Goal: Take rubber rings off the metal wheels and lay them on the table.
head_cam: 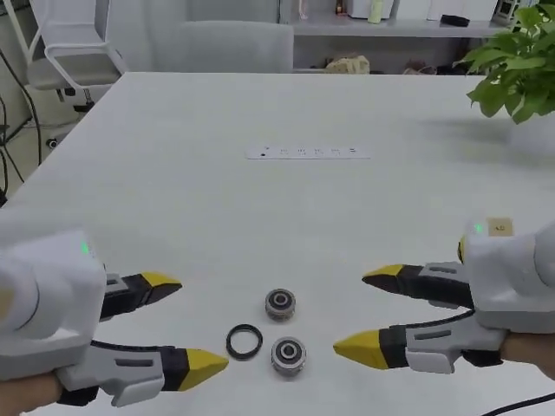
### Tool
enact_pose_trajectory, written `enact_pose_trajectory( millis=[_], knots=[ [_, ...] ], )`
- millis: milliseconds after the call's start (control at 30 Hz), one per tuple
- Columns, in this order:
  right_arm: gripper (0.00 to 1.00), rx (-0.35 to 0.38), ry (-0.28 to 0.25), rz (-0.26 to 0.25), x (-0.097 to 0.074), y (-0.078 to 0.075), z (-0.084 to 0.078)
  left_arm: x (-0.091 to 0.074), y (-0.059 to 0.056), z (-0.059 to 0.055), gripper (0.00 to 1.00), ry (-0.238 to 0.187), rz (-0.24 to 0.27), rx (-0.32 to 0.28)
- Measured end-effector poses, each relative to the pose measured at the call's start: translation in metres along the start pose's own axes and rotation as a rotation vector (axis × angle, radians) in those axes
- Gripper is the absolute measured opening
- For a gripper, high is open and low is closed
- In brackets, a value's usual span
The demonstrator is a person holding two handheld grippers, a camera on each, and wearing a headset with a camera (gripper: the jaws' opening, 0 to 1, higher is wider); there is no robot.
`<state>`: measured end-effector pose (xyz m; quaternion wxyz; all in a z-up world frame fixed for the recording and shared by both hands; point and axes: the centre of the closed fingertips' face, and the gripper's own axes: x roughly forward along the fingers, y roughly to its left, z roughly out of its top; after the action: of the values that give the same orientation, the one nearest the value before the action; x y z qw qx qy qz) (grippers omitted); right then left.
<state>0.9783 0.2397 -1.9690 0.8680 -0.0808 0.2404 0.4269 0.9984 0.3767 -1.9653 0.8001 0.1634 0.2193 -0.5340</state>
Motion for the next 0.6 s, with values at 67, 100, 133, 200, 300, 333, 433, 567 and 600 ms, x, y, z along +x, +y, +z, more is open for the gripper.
enact_pose_trajectory(
  millis=[67, 100, 133, 200, 300, 333, 433, 567, 600],
  knots=[
    [0.62, -0.007, 0.001, -0.008, -0.002, 0.000, -0.001, 0.001, 0.000, 0.000, 0.60, 0.001, 0.004, 0.002],
    [0.62, -0.010, 0.004, -0.015, -0.003, 0.000, -0.002, 0.001, 0.000, 0.000, 0.60, 0.003, 0.006, 0.005],
    [0.62, -0.012, 0.008, -0.019, -0.003, 0.000, -0.003, 0.002, 0.000, 0.000, 0.60, 0.005, 0.007, 0.007],
    [0.62, -0.011, 0.020, -0.029, -0.003, 0.000, -0.008, 0.003, 0.000, 0.002, 0.60, 0.001, 0.005, 0.003],
    [0.62, -0.005, 0.030, -0.038, -0.002, -0.001, -0.014, 0.006, -0.002, 0.002, 0.60, 0.000, 0.003, -0.003],
    [0.62, 0.000, 0.031, -0.040, -0.001, -0.001, -0.017, 0.007, -0.002, 0.001, 0.60, 0.000, 0.002, -0.004],
    [0.62, -0.004, 0.052, -0.038, 0.000, 0.000, -0.021, 0.009, -0.005, -0.005, 0.60, 0.017, -0.004, -0.006],
    [0.62, -0.039, 0.072, -0.045, 0.002, -0.001, -0.025, 0.009, -0.004, -0.007, 0.60, 0.025, 0.003, -0.004],
    [0.62, -0.041, 0.078, -0.043, 0.003, -0.001, -0.027, 0.009, -0.003, -0.008, 0.60, 0.026, 0.005, -0.001]
  ],
)
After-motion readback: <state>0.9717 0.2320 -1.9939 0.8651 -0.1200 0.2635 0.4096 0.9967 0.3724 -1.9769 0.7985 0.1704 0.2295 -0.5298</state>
